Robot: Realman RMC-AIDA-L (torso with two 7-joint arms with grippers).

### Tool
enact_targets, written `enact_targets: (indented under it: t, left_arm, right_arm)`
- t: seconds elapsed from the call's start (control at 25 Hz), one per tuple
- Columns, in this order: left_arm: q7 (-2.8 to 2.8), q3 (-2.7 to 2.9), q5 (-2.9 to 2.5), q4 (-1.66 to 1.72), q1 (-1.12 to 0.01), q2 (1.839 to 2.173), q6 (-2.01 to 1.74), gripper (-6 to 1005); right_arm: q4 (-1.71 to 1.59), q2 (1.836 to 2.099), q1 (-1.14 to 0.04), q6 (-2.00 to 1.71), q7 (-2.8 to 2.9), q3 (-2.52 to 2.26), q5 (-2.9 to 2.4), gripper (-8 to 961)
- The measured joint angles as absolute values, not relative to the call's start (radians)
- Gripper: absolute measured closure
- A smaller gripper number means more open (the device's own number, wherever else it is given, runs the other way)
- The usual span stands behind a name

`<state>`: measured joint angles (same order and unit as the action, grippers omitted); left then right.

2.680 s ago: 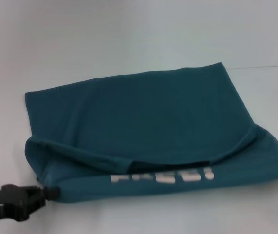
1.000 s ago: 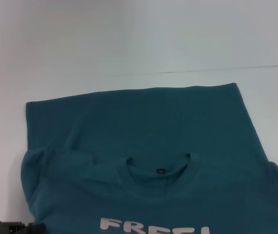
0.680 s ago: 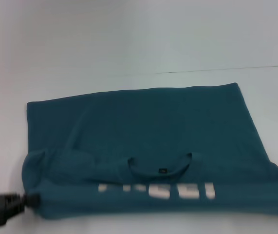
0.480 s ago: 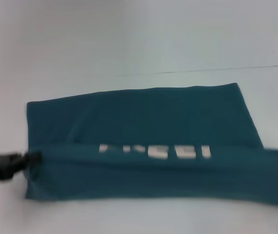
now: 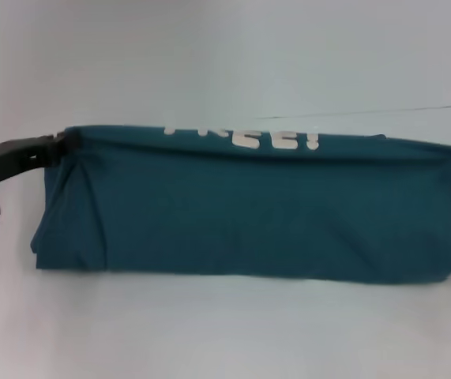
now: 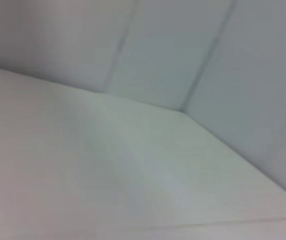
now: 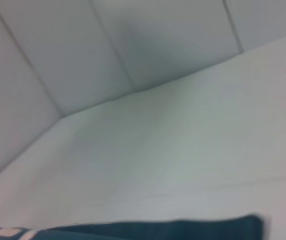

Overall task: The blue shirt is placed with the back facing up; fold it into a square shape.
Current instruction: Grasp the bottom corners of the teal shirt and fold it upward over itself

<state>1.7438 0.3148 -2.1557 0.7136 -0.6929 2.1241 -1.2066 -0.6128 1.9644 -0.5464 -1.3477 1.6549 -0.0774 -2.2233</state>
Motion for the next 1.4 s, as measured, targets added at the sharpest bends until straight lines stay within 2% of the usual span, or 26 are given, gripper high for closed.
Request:
enact_targets:
  t: [0.32,0.44,1.12,1.2,1.4]
  left_arm:
    - [1.727,0.444,-2.08,0.666,-0.744,2.158,-0.912,914]
    - [1.726,0.499,-2.047,0.654,-0.752,2.161,-0.842,911]
    - [1.72,0.576,-1.96,0.595,-0.769,2.164,-0.642,892]
    - [1.721,0.576,-1.92,0.588,-0.762,2.165,-0.604,815]
    - [1.718,0.577,-1.89,0.582,-0.752,2.164,-0.564,655]
  right_arm:
    - [-0.477,1.975,-0.685,-0.991,1.508,-0.147,-2.158,904]
    - [-0.46,1.983,-0.719,-0.912,1.487,-0.183,-2.15,903]
    - [-0.416,2.009,-0.752,-0.696,1.459,-0.313,-2.088,898]
    - [-0.421,2.01,-0.75,-0.678,1.464,-0.312,-2.079,897]
    - [-0.427,1.992,-0.743,-0.695,1.482,-0.315,-2.044,716]
